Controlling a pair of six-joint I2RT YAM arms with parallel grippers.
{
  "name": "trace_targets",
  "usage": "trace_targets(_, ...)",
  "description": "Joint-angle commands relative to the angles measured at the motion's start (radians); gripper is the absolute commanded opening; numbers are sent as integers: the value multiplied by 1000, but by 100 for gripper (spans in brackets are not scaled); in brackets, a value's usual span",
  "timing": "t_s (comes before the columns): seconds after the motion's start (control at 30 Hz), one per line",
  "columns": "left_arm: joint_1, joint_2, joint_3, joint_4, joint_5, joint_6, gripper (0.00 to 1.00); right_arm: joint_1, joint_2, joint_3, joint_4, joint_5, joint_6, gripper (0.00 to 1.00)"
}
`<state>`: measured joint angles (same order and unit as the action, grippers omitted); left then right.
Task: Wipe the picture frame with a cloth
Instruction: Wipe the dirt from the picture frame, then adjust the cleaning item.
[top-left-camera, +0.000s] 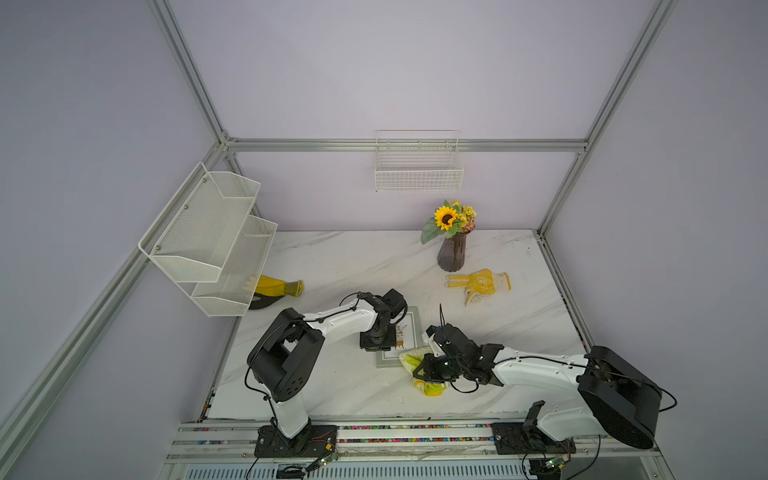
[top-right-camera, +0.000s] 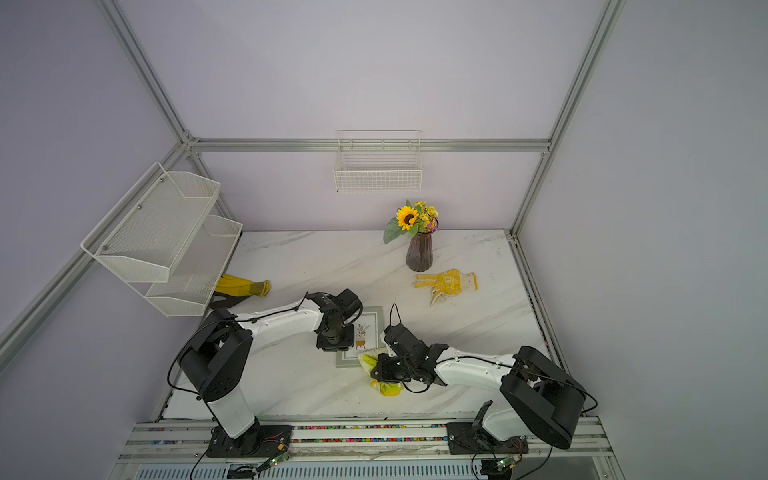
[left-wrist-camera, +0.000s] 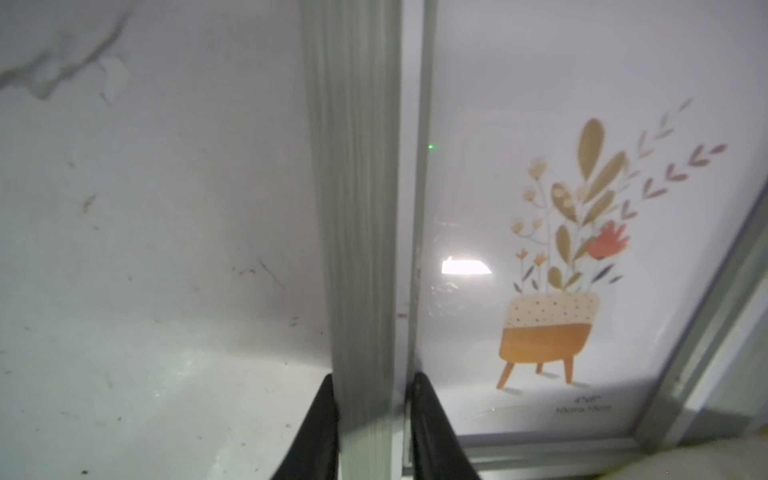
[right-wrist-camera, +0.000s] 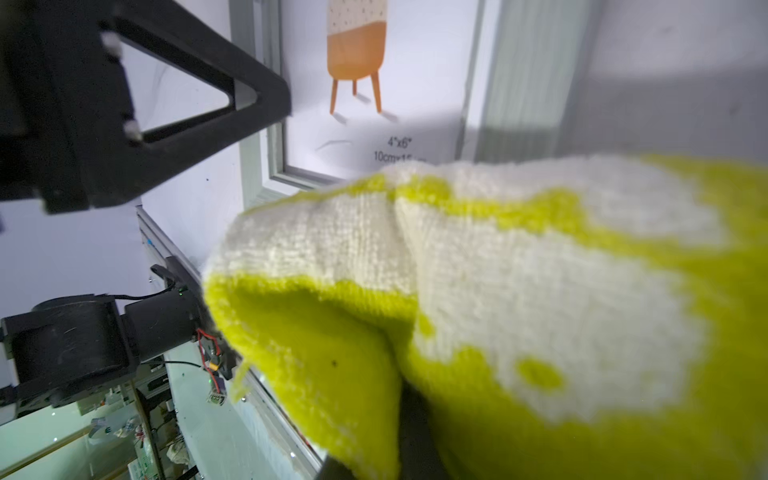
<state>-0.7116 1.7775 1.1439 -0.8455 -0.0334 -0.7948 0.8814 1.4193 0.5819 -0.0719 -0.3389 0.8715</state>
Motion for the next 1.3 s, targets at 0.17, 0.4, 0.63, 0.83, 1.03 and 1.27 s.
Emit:
trace_targets(0.17, -6, 12, 0, 46, -85, 75, 51, -7, -43, 102, -123, 138, -85, 0)
trace_targets(0.4, -11, -112, 24, 15, -68, 51, 99, -8, -122, 142, -229, 197, -112, 0)
trace_targets(0.63, 7, -365, 95, 4, -27, -12, 100, -10, -146, 173, -204, 259, -227, 0)
trace_targets(0.83, 54, -460, 30, 180, 314, -43, 100, -12, -146, 230, -178, 338, -310, 0)
trace_targets(1.03, 58, -421, -35, 265, 436, -85, 100, -12, -152, 259, -150, 337, -342, 0)
trace_targets(1.27, 57, -406, -42, 295, 410, -98, 100, -10, -146, 279, -129, 301, -353, 0)
